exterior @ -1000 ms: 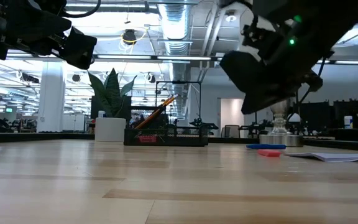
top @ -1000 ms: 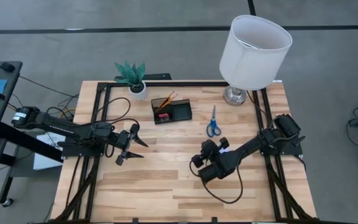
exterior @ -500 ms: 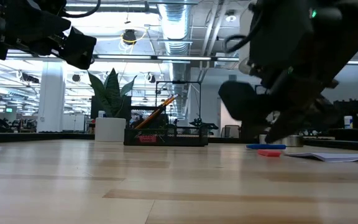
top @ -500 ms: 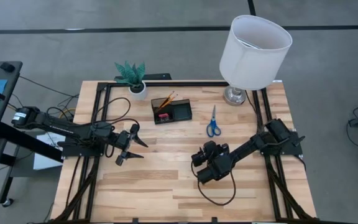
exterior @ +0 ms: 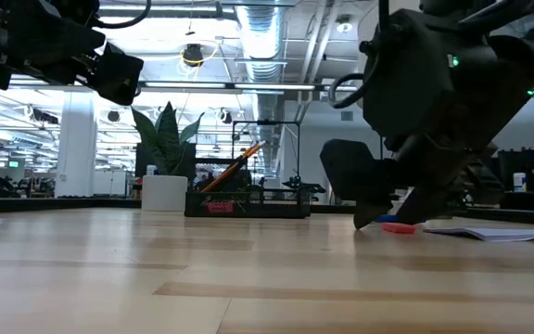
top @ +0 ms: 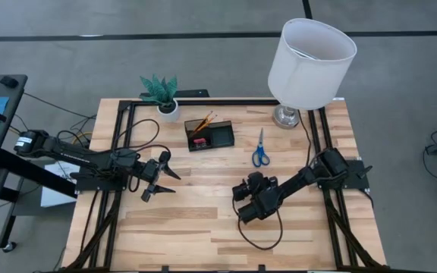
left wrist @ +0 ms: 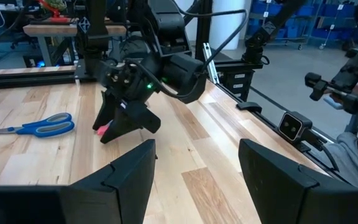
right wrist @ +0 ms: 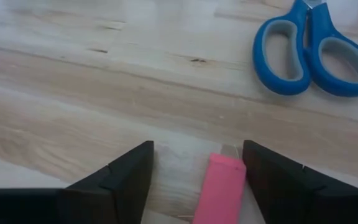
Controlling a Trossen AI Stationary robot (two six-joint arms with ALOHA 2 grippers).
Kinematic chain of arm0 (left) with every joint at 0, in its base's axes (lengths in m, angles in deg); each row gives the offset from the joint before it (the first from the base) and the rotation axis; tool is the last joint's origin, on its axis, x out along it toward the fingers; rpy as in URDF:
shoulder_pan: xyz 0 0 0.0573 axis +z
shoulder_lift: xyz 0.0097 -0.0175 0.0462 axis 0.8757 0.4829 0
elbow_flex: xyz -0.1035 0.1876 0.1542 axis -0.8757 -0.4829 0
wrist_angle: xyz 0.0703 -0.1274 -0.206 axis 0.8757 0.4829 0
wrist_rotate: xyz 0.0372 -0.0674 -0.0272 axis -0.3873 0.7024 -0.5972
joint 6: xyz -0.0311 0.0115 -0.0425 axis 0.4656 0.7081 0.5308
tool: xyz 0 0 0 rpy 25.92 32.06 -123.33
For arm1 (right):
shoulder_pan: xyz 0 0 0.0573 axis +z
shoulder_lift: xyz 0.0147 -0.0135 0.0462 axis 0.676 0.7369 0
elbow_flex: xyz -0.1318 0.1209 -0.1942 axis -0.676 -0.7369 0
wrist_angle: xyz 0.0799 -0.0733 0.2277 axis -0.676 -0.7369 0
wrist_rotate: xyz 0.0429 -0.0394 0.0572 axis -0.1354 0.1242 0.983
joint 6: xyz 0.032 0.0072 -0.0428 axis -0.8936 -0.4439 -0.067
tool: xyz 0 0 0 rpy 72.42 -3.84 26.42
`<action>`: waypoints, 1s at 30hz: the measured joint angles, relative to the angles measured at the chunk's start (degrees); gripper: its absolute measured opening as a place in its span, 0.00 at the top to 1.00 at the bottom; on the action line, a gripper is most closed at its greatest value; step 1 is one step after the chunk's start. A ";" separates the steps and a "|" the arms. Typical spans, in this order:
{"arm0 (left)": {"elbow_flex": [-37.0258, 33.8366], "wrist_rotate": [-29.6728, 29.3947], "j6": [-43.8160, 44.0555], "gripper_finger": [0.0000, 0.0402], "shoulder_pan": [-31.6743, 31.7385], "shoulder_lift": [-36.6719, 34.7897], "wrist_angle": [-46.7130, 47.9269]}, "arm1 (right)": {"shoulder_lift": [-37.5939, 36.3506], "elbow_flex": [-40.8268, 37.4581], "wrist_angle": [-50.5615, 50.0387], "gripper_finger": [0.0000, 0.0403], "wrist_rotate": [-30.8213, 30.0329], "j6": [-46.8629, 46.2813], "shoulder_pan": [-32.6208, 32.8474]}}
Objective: Pick and place office supplies into organizer
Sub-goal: Put the pink eraser into the black desk organizer
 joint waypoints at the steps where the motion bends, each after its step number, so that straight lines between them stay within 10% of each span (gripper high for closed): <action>1: 0.00 0.00 0.22 0.44 0.00 0.00 0.00 | 0.16 -0.02 -0.01 0.41 -0.07 -0.08 0.01; 30: 0.00 -0.24 1.02 0.44 0.00 0.00 -0.12 | 0.90 1.53 -0.46 0.44 3.79 -5.05 6.07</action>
